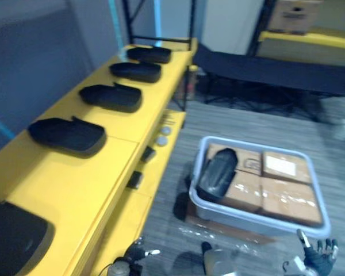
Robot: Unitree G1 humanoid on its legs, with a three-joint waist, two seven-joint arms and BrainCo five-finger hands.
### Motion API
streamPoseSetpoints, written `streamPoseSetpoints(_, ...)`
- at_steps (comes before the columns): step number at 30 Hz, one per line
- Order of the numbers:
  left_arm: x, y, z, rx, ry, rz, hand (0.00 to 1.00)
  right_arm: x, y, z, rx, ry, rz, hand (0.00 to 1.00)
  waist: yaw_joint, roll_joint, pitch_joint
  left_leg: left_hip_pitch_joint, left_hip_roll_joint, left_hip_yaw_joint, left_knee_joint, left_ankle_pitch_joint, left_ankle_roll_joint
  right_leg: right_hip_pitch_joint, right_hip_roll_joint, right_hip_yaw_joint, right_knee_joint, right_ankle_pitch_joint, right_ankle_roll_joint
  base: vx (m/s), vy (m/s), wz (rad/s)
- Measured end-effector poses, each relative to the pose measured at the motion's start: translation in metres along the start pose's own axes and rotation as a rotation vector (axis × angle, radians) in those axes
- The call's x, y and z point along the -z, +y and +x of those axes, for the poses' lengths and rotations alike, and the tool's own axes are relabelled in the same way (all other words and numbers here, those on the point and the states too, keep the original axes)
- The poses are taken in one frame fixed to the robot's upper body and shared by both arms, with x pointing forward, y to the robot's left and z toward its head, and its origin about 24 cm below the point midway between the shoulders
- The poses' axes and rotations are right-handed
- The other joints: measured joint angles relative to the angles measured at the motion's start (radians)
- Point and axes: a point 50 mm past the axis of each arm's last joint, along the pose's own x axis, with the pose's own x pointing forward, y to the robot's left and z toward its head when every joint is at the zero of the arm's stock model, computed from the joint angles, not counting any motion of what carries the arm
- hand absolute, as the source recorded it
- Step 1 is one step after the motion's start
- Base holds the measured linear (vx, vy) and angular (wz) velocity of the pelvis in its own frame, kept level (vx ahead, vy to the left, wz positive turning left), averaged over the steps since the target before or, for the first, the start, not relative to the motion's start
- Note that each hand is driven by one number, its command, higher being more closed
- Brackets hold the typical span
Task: Walk over and take plastic housings, then place them on the shelf
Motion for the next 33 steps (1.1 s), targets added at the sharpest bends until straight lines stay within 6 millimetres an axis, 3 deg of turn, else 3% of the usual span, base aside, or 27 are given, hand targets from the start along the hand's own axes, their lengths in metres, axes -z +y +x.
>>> streamPoseSetpoints(2, 0.018, 0.016, -0.005, -0.047, 0.068, -0.007, 0.00, -0.007, 0.021, 0.008, -0.082, -0.044, 0.016, 0.00, 0.013, -0.009, -0.002, 0.000, 0.008, 0.086, -0.084, 0.073, 0.009, -0.016, -0.046, -0.070, 0.114, -0.037, -0.017, -0.03, 0.005, -1.01)
streamPoseSetpoints(5, 0.041, 0.034, -0.012, -0.101, 0.149, 0.002, 0.00, -0.014, 0.049, 0.020, -0.178, -0.080, 0.025, 0.00, 0.048, -0.038, -0.015, -0.017, 0.008, 0.139, -0.100, 0.107, 0.031, -0.006, -0.120, -0.122, 0.141, -0.031, -0.023, 0.26, -0.093, -1.20)
streamPoseSetpoints(6, 0.057, 0.053, -0.020, -0.155, 0.207, -0.013, 0.00, -0.021, 0.060, 0.029, -0.210, -0.105, 0.013, 0.00, 0.070, -0.075, -0.020, -0.015, 0.000, 0.137, -0.065, 0.109, 0.027, 0.055, -0.154, -0.137, 0.047, 0.082, -0.055, 0.28, -0.225, -1.14)
streamPoseSetpoints(8, 0.066, 0.055, -0.023, -0.171, 0.234, -0.048, 0.00, -0.029, 0.066, 0.038, -0.229, -0.125, -0.005, 0.00, 0.094, -0.068, -0.017, -0.022, 0.052, 0.090, 0.034, 0.122, 0.030, 0.131, -0.123, -0.136, -0.071, 0.056, -0.041, 0.11, -0.252, -0.88)
streamPoseSetpoints(9, 0.068, 0.056, -0.023, -0.175, 0.232, -0.055, 0.00, -0.032, 0.071, 0.041, -0.238, -0.127, -0.012, 0.00, 0.103, -0.078, -0.005, -0.082, 0.076, 0.018, 0.126, 0.111, 0.028, 0.170, -0.123, -0.127, -0.128, 0.054, -0.038, -0.19, -0.281, -0.40)
streamPoseSetpoints(10, 0.066, 0.050, -0.021, -0.160, 0.217, -0.064, 0.00, -0.038, 0.067, 0.048, -0.212, -0.135, -0.037, 0.00, 0.101, -0.070, -0.009, -0.142, 0.006, -0.090, -0.004, 0.103, -0.019, 0.195, -0.128, -0.114, -0.191, 0.049, -0.010, -0.31, -0.302, -0.38)
streamPoseSetpoints(11, 0.064, 0.046, -0.020, -0.150, 0.193, -0.059, 0.00, -0.042, 0.059, 0.055, -0.186, -0.129, -0.068, 0.00, 0.103, -0.051, -0.019, -0.181, -0.010, -0.166, -0.053, 0.186, -0.017, 0.193, -0.127, -0.111, -0.238, 0.031, 0.071, -0.19, -0.237, -0.36)
streamPoseSetpoints(13, 0.059, 0.048, -0.018, -0.165, 0.169, -0.048, 0.00, -0.041, 0.059, 0.058, -0.188, -0.096, -0.083, 0.00, 0.110, -0.063, -0.014, -0.211, -0.019, -0.174, -0.012, 0.192, -0.024, 0.195, -0.142, -0.133, -0.283, -0.004, 0.119, -0.07, -0.201, -0.41)
streamPoseSetpoints(15, 0.045, 0.045, -0.013, -0.183, 0.107, -0.072, 0.00, -0.050, 0.063, 0.066, -0.210, -0.100, -0.084, 0.00, 0.109, -0.052, 0.028, -0.236, -0.028, -0.269, 0.001, 0.196, -0.029, 0.188, -0.130, -0.128, -0.324, -0.013, 0.120, -0.08, -0.240, -0.52)
streamPoseSetpoints(17, 0.031, 0.036, -0.011, -0.195, 0.026, -0.113, 0.00, -0.062, 0.062, 0.071, -0.217, -0.133, -0.089, 0.00, 0.105, -0.030, 0.046, -0.240, -0.068, -0.332, -0.067, 0.214, -0.059, 0.150, -0.139, -0.119, -0.348, -0.017, 0.125, -0.08, -0.130, -0.55)
streamPoseSetpoints(19, 0.014, 0.030, -0.009, -0.221, -0.070, -0.123, 0.00, -0.068, 0.056, 0.073, -0.198, -0.152, -0.094, 0.00, 0.079, -0.015, 0.077, -0.240, -0.105, -0.362, -0.131, 0.240, -0.079, 0.128, -0.157, -0.123, -0.353, -0.025, 0.135, -0.13, -0.065, -0.05)
streamPoseSetpoints(22, 0.002, 0.020, -0.009, -0.233, -0.155, -0.107, 0.00, -0.060, 0.045, 0.067, -0.172, -0.124, -0.110, 0.00, 0.083, -0.004, 0.086, -0.236, -0.133, -0.388, -0.175, 0.251, -0.081, 0.116, -0.167, -0.122, -0.353, -0.033, 0.131, -0.10, -0.012, 0.04)
streamPoseSetpoints(28, -0.023, 0.019, -0.007, -0.237, -0.245, -0.088, 0.00, -0.062, 0.090, 0.048, -0.325, -0.186, -0.024, 0.00, 0.103, -0.037, 0.134, -0.269, -0.198, -0.467, -0.208, 0.269, -0.062, 0.089, -0.198, -0.137, -0.355, -0.014, 0.136, -0.04, 0.026, 0.11)
streamPoseSetpoints(30, -0.036, 0.019, -0.005, -0.231, -0.283, -0.091, 0.00, -0.064, 0.112, 0.047, -0.380, -0.197, 0.010, 0.00, 0.124, -0.054, 0.159, -0.305, -0.210, -0.496, -0.206, 0.279, -0.059, 0.074, -0.203, -0.158, -0.354, -0.002, 0.142, 0.01, 0.013, 0.40)
streamPoseSetpoints(33, -0.051, 0.019, -0.004, -0.222, -0.326, -0.109, 0.00, -0.083, 0.158, 0.047, -0.463, -0.273, 0.096, 0.00, 0.147, -0.051, 0.201, -0.346, -0.224, -0.552, -0.191, 0.290, -0.050, 0.074, -0.206, -0.198, -0.355, 0.002, 0.140, 0.03, 0.010, 0.40)
